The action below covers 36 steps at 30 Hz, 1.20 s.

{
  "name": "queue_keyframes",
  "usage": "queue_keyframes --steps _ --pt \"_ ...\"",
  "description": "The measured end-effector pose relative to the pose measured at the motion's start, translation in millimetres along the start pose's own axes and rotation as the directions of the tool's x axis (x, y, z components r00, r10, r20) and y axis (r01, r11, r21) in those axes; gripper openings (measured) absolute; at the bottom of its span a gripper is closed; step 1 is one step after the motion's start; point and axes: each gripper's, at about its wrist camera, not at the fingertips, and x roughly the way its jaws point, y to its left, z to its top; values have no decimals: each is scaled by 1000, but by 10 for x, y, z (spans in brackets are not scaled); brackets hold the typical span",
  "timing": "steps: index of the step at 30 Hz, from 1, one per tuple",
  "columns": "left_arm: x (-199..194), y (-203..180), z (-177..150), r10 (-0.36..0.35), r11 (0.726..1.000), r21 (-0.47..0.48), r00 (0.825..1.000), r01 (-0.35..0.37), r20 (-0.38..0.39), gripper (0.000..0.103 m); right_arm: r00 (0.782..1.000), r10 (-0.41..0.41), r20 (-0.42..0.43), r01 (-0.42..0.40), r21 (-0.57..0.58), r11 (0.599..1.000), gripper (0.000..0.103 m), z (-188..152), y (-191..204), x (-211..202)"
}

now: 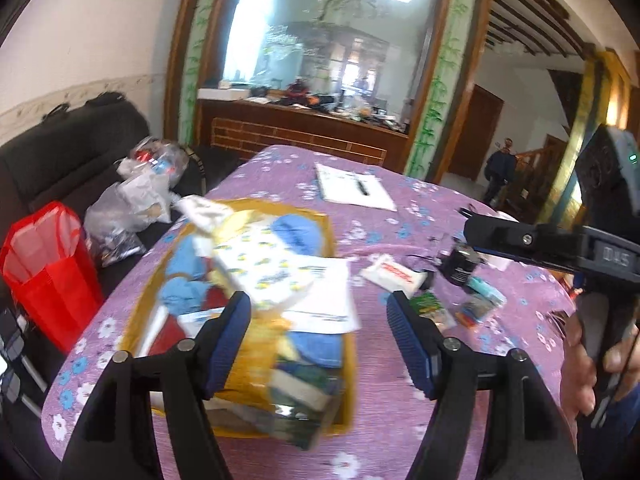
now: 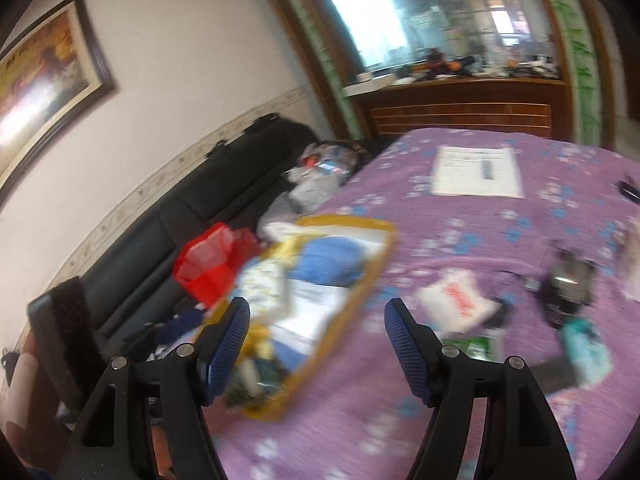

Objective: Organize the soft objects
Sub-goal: 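Grasp the wrapped black sponge with the left gripper while the right gripper grasps the teal cartoon pouch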

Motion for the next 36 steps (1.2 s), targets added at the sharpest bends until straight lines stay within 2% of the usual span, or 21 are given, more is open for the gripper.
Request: queue_keyframes --steps 6,9,11,14,18,20,24,27,28,29,31,33,35,36 --pt "150 -582 -53 -98 991 90 993 103 -61 75 993 -117 26 111 148 983 77 -140 -989 -448" --pt "372 -960 -156 -172 973 134 976 190 -134 80 979 -204 22 195 212 958 79 -267 -1546 -574" --pt "524 -1163 -243 -210 959 154 960 239 -185 81 972 -233 1 224 277 934 79 -358 -1903 -584" --pt "876 -1534 -447 -270 926 178 915 332 -298 81 967 -244 -68 253 326 911 79 -433 -2239 -487" --pt "1136 -1719 -651 -325 906 135 863 402 -388 81 977 -185 -105 211 370 905 79 -481 -2405 -359" --pt "1192 -1766 -698 -320 900 143 848 411 -423 81 976 -187 -112 215 352 911 80 -473 -2394 -295" --pt "1199 -1823 -704 -332 887 157 836 434 -436 82 961 -224 -162 262 278 924 81 -488 -2283 -103" --pt "1145 -1850 -717 -315 885 182 838 429 -446 82 942 -287 -175 319 201 926 80 -524 -2213 -1" --pt "1141 -1870 -699 -307 883 195 840 427 -449 82 941 -291 -173 322 196 926 69 -529 -2208 -7" --pt "1136 -1870 -660 -296 882 210 842 422 -451 82 942 -288 -174 321 202 925 53 -535 -2217 -24" --pt "1132 -1916 -565 -278 877 241 848 415 -451 82 953 -251 -172 288 243 926 51 -537 -2258 -68" --pt "1133 -1956 -458 -271 872 261 852 415 -448 83 954 -257 -152 290 262 921 51 -523 -2244 -178" --pt "1166 -2031 -335 -252 861 310 869 402 -426 91 954 -273 -121 296 262 918 51 -503 -2197 -301" --pt "1222 -2062 -286 -238 857 334 877 392 -418 92 954 -280 -107 299 267 916 51 -485 -2179 -349"
